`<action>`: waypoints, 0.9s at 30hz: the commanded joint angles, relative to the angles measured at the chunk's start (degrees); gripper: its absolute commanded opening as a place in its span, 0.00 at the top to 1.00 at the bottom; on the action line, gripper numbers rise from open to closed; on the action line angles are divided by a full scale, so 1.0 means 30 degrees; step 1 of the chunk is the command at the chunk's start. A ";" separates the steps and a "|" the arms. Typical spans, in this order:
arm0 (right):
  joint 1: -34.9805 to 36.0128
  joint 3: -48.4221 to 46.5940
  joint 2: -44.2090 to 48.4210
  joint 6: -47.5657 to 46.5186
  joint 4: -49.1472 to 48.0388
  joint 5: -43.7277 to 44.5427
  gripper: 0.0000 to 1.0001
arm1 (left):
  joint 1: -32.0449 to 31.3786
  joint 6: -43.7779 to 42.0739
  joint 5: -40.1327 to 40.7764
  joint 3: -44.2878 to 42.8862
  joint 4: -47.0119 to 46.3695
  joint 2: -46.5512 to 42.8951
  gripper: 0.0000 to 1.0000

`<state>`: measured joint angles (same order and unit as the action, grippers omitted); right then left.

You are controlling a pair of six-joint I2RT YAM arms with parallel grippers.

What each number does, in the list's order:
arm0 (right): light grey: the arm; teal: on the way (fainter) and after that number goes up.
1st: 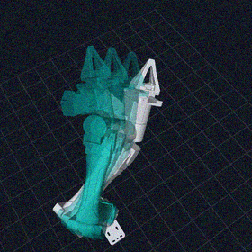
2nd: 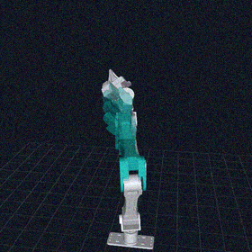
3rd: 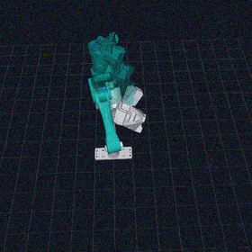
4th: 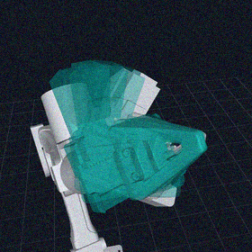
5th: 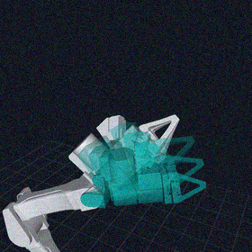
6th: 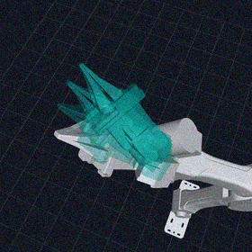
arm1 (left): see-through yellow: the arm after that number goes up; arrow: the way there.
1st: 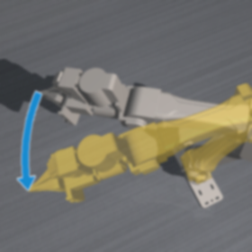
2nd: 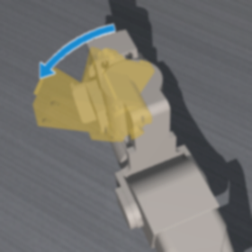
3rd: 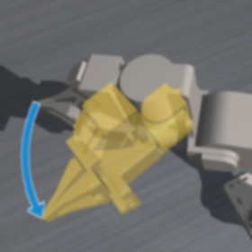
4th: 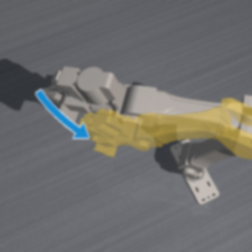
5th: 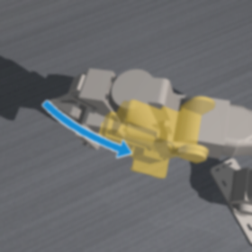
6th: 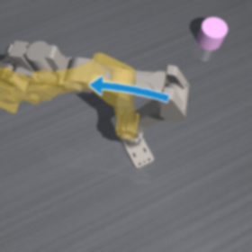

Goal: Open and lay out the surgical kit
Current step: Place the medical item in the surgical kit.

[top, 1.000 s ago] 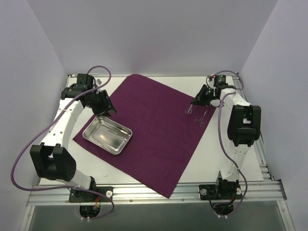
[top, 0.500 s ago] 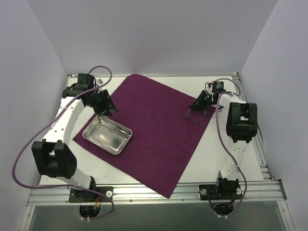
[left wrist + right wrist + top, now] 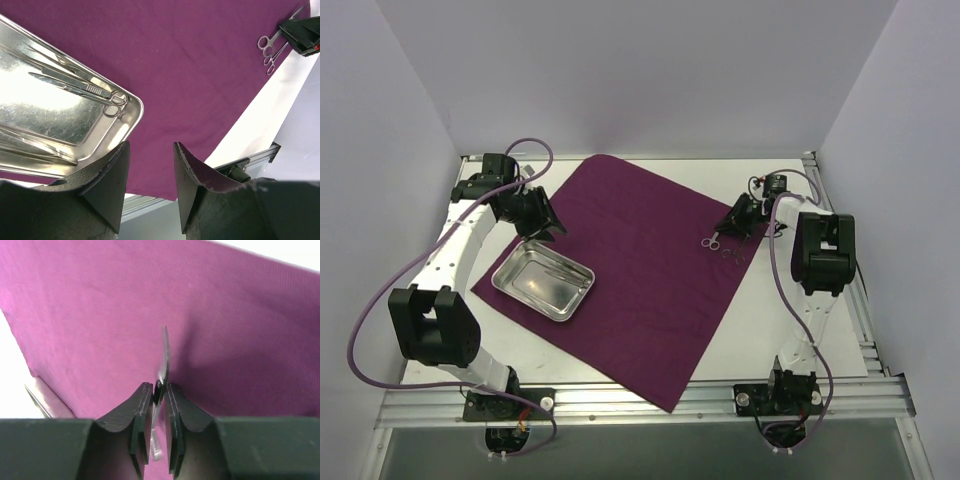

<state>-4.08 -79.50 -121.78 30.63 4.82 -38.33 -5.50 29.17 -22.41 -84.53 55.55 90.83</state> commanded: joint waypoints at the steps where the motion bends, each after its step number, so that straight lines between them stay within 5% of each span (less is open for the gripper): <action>1: -0.0135 0.0222 -0.0043 -0.0981 0.1264 0.0910 0.81 | 0.0191 -0.0084 -0.0497 0.0052 -0.0879 0.0017 0.51; 18: -0.0194 0.0017 0.2208 -0.1451 0.3136 0.2842 0.72 | 0.0221 0.0531 0.0263 0.0580 -0.0822 -0.0422 0.50; 27: 0.0420 -0.3466 0.4467 -0.2827 0.7089 0.4921 0.67 | 0.0280 0.1878 0.2402 0.1193 0.0321 0.0075 0.46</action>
<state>-3.79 -84.53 -114.45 24.88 19.42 -27.31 -5.13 32.71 -17.93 -81.82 54.96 90.85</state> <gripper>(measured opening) 0.329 0.542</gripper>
